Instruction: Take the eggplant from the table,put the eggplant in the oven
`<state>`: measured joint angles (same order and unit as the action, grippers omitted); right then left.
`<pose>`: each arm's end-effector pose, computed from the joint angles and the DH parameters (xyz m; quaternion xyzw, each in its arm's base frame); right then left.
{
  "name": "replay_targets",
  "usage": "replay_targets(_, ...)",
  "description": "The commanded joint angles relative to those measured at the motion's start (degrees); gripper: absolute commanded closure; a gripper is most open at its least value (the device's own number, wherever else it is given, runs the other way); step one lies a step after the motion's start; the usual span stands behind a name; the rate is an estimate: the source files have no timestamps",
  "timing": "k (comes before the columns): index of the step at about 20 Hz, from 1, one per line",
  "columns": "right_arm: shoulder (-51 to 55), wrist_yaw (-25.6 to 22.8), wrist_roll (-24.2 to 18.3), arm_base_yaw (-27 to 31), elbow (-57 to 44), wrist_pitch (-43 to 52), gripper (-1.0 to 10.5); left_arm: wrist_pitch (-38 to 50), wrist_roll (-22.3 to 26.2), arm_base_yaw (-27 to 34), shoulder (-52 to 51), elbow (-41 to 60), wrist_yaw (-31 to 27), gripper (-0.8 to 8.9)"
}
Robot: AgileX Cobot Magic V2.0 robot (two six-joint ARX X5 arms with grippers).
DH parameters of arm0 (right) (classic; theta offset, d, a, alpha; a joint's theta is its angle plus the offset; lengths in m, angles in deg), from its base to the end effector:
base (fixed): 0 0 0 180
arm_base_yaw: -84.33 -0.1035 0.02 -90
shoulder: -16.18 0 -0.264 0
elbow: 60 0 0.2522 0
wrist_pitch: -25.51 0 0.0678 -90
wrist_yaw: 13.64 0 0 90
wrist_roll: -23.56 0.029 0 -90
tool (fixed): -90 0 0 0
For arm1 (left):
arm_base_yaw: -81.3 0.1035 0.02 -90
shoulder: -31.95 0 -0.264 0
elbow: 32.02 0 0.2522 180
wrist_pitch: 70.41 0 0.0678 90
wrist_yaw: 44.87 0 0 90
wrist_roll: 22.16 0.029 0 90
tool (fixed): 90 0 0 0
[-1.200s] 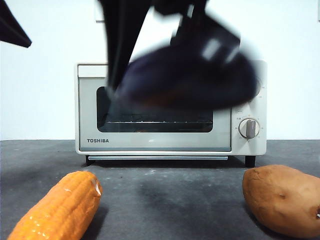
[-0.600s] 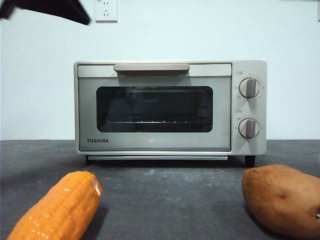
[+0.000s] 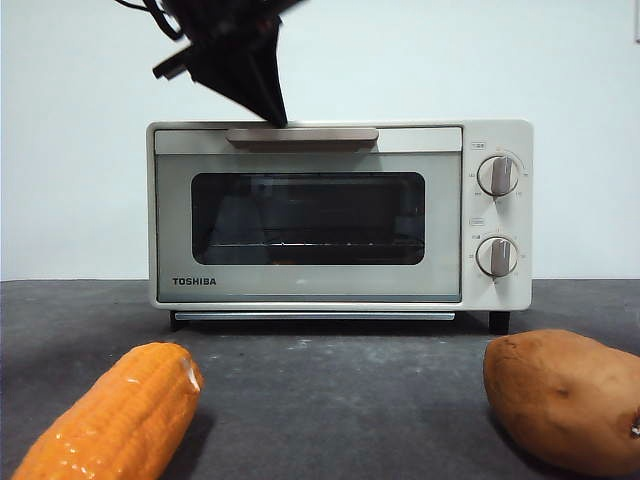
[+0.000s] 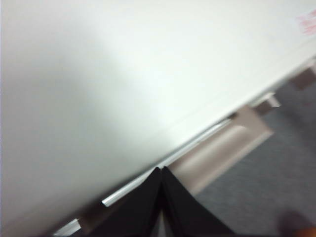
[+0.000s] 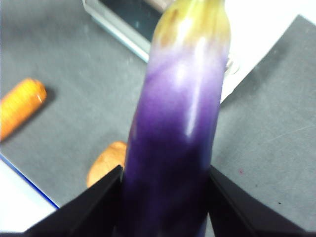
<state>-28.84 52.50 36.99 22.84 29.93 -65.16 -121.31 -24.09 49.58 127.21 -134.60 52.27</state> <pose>0.0474 0.0628 0.4007 -0.1598 0.3186 0.2617 0.8969 0.3080 -0.1946 0.3319 0.0643 0.3678 -0.3027 0.8769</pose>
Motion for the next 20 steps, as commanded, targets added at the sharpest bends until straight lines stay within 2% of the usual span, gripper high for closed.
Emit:
replay_targets(1,2.2,-0.2,1.9,-0.7,1.1,-3.8,7.9,-1.4,3.0,-1.4,2.4,-1.7,-2.7,8.08)
replay_targets(7,5.0,-0.3,2.2,-0.7,1.0,-3.8,7.9,-9.5,3.5,-5.0,3.2,-2.0,-2.9,8.08)
replay_targets(15,5.0,-0.4,2.0,-0.7,1.0,-3.8,7.9,-29.6,4.1,-13.2,2.6,-8.3,-2.7,8.08)
replay_targets(20,4.6,-0.1,1.3,-0.7,1.0,-3.7,7.9,-32.3,4.9,-17.8,0.3,-9.1,-2.7,8.08)
